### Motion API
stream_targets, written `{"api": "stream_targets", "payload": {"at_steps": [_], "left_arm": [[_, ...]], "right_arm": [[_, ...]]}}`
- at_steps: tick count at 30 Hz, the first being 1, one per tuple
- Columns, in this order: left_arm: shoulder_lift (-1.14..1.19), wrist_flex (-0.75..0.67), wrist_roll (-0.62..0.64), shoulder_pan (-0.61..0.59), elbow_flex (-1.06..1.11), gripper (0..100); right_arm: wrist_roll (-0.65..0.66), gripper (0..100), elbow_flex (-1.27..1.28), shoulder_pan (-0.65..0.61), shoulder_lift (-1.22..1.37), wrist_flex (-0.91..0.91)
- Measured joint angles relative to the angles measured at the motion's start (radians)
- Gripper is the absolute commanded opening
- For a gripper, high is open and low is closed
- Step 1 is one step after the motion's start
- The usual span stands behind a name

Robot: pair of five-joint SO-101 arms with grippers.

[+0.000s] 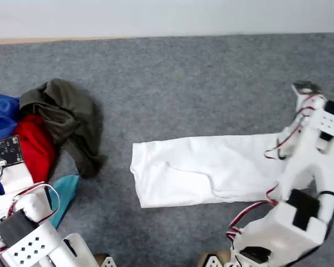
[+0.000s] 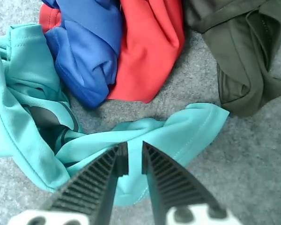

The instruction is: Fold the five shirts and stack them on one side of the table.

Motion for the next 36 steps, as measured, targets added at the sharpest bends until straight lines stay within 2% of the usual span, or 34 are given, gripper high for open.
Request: {"api": "stream_targets", "payload": {"at_steps": [7,14,20,29,36], "left_arm": [[0.000,0.000,0.000,0.000,0.000,6],[0.000,0.000,0.000,0.000,0.000,6],[0.000,0.000,0.000,0.000,0.000,6],[0.000,0.000,0.000,0.000,0.000,6],[0.000,0.000,0.000,0.000,0.000,5]], "right_arm": [[-0.005,0.9,0.000,-0.176,-0.100,0.117],[-0.081,0.9,0.000,-0.382,-0.175,0.181],[-0.138,0.9,0.000,-0.592,-0.187,0.184],[-0.146,0.9,0.000,-0.839,-0.187,0.184],[-0.146,0.9,-0.002,-0.964,-0.103,0.184]]}}
